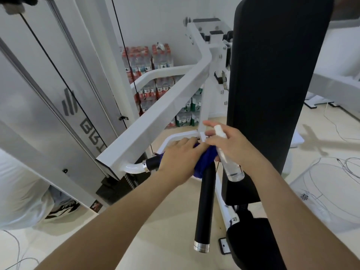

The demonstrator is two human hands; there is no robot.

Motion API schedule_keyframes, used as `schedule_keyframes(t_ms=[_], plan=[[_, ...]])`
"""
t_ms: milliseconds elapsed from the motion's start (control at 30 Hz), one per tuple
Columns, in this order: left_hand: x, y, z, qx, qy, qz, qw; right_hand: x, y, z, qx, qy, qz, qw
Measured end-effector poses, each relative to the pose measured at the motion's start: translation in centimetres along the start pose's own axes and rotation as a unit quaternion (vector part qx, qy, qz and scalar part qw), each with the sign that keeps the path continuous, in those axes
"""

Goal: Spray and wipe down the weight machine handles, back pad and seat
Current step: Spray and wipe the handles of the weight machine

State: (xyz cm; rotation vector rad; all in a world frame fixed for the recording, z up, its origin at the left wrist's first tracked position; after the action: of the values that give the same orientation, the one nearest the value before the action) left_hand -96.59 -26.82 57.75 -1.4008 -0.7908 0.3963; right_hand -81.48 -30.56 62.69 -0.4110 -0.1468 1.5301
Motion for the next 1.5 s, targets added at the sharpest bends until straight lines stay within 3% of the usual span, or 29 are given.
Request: schedule_keyframes(t_ms=[67, 167, 200, 267, 300, 367, 433, 567, 633, 700, 767, 900, 1067, 1133, 1200, 1300, 1333, 1400, 1500], plan=[[-0.9, -0.2, 0.9, -0.049, 0.046, 0.018, 0.998, -0.2, 0.2, 0.6, -0.077, 0.001, 0.040, 0.996], [-1.6, -2.2, 2.0, -0.278, 0.066, 0.062, 0.956, -0.7, 0.5, 0.6, -0.094, 0.025, 0.064, 0.993], [-1.7, -2.8, 2.3, -0.352, 0.046, 0.066, 0.933, -0.8, 0.5, 0.2, -0.115, 0.031, 0.058, 0.991], [-1.5, -3.2, 2.5, -0.447, -0.074, 0.054, 0.890, -1.5, 0.7, -1.0, -0.150, 0.060, 0.033, 0.986], [-1.1, -3.0, 2.7, -0.437, -0.142, 0.057, 0.886, -2.0, 1.0, -1.5, -0.138, 0.071, 0.020, 0.988], [0.1, -2.5, 2.0, -0.281, -0.169, 0.094, 0.940, -2.9, 1.8, -2.4, -0.140, 0.083, -0.019, 0.986], [1.5, -2.1, 0.5, -0.174, -0.138, 0.104, 0.969, -3.5, 2.4, -3.1, -0.177, 0.091, -0.039, 0.979], [3.4, -2.5, -2.6, -0.065, -0.037, 0.105, 0.992, -5.0, 3.1, -4.1, -0.121, 0.119, -0.042, 0.985], [2.9, -1.9, -3.1, -0.042, -0.001, 0.062, 0.997, -6.1, 3.7, -4.7, -0.093, 0.133, -0.049, 0.986], [1.2, -0.6, -3.2, -0.048, 0.026, -0.033, 0.998, -7.1, 4.3, -5.2, -0.076, 0.137, -0.050, 0.986], [-0.6, 0.6, -3.5, -0.106, 0.019, -0.086, 0.990, -8.2, 4.9, -5.6, -0.072, 0.129, -0.039, 0.988], [-3.7, 1.5, -5.0, -0.231, -0.025, -0.073, 0.970, -10.7, 5.9, -6.8, -0.033, 0.116, 0.008, 0.993], [-7.9, 1.5, -7.7, -0.457, -0.139, -0.050, 0.877, -13.3, 5.0, -7.6, -0.021, 0.131, 0.075, 0.988], [-8.7, 0.7, -8.7, -0.487, -0.233, -0.026, 0.841, -13.2, 3.6, -7.4, -0.024, 0.130, 0.035, 0.991], [-7.9, 0.4, -9.1, -0.505, -0.320, 0.025, 0.801, -12.2, 2.0, -6.8, -0.014, 0.131, -0.054, 0.990], [-4.5, 0.5, -8.9, -0.514, -0.367, 0.014, 0.775, -9.7, 1.2, -4.7, 0.012, 0.094, -0.111, 0.989], [-3.5, 0.4, -8.9, -0.505, -0.381, 0.003, 0.774, -8.8, 1.2, -4.0, 0.021, 0.077, -0.117, 0.990], [-2.7, 0.4, -9.0, -0.436, -0.391, -0.017, 0.811, -7.3, 1.4, -2.9, 0.015, 0.053, -0.120, 0.991], [-3.6, 0.6, -9.7, -0.370, -0.387, -0.028, 0.844, -5.8, 1.5, -2.7, -0.048, 0.039, -0.058, 0.996]])
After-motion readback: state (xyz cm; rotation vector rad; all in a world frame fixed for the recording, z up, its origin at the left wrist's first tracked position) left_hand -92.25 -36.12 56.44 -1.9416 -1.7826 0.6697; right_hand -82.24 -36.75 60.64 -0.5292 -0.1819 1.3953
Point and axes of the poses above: each hand's wrist, its own x-axis towards the middle knuckle, its own y-axis out of the palm, z = x × y, the point moved 1 cm from there along x, towards the middle knuckle, and after that the axes turned 6 degrees about -x, right-handed, at the moved point
